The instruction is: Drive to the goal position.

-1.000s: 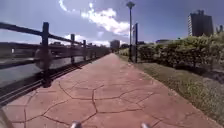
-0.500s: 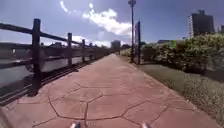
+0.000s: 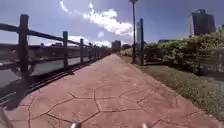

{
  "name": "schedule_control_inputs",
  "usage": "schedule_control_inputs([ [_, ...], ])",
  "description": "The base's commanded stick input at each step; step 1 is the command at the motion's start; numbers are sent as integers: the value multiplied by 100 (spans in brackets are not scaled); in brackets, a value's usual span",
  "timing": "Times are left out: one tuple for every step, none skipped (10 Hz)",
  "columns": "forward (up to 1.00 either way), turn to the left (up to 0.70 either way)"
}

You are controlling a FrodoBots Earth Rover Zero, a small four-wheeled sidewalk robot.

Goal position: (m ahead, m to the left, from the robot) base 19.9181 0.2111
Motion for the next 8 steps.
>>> schedule_control_inputs([
  [85,-18],
  [85,0],
  [85,0],
  [85,0],
  [85,0],
  [85,0],
  [85,0],
  [85,0],
])
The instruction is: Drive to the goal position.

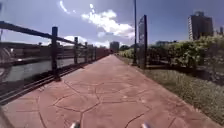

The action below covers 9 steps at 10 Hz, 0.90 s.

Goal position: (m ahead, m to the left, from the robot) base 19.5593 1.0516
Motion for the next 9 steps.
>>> schedule_control_inputs([
  [85,0],
  [85,0],
  [85,0],
  [85,0],
  [85,0],
  [85,0],
  [85,0],
  [85,0],
  [85,0],
])
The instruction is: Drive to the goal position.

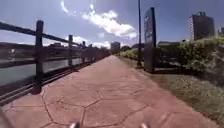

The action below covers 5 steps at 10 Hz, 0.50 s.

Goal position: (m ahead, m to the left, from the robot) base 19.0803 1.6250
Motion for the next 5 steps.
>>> schedule_control_inputs([
  [85,0],
  [85,0],
  [85,0],
  [85,0],
  [85,0],
])
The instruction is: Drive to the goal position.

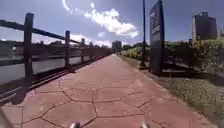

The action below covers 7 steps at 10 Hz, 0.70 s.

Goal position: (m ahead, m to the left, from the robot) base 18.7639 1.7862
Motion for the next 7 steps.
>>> schedule_control_inputs([
  [85,0],
  [85,0],
  [85,0],
  [85,0],
  [85,0],
  [85,-27],
  [85,-31],
])
